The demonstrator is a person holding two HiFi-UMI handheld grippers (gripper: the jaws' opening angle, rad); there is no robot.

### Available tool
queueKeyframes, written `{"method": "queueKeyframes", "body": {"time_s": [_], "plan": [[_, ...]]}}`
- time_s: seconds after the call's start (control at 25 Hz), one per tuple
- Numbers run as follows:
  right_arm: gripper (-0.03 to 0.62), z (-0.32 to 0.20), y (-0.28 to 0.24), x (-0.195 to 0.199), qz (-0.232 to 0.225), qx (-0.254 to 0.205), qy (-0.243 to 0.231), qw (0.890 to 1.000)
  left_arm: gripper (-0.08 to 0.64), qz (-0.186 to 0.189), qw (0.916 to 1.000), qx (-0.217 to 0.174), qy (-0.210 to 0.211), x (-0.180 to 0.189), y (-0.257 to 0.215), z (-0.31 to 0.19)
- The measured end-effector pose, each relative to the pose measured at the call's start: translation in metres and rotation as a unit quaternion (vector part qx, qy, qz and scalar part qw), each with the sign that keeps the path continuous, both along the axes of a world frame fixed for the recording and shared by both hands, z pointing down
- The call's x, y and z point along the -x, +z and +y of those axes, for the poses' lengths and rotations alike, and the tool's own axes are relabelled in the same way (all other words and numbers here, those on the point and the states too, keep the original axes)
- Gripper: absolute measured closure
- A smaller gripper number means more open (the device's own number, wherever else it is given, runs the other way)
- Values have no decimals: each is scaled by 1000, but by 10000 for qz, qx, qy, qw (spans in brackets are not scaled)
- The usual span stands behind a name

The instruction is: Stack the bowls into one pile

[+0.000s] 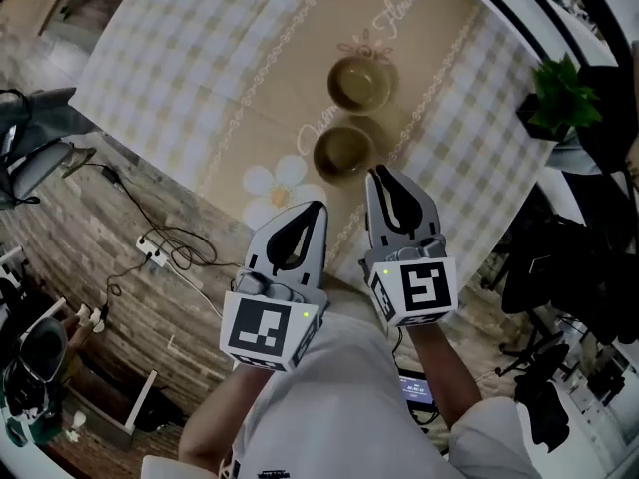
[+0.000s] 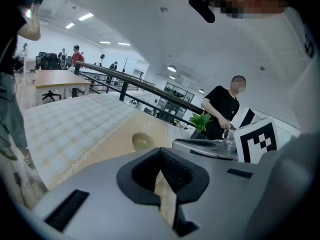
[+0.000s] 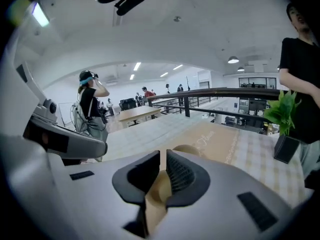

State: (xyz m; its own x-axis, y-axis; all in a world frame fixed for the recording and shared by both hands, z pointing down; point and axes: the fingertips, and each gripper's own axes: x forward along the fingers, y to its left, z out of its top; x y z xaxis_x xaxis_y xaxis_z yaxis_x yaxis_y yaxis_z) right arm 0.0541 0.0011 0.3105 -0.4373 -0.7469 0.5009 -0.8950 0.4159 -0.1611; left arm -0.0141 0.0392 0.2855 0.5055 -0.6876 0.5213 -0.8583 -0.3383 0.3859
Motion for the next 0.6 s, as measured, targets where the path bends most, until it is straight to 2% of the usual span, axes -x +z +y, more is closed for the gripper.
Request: {"method": "queueKeyframes", "body": {"time_s": [0.36, 0.48, 0.6], "plan": [[554, 62, -50, -51, -166, -103, 66, 9998, 541, -257, 9990, -349, 96, -35, -57, 49], [554, 68, -52, -53, -100, -32, 67, 9999, 541, -208, 9994, -243, 158, -37, -56, 53], [554, 83, -45, -38, -99, 74, -14, 9999, 541, -67, 9998, -96, 162, -26, -48, 67]]}}
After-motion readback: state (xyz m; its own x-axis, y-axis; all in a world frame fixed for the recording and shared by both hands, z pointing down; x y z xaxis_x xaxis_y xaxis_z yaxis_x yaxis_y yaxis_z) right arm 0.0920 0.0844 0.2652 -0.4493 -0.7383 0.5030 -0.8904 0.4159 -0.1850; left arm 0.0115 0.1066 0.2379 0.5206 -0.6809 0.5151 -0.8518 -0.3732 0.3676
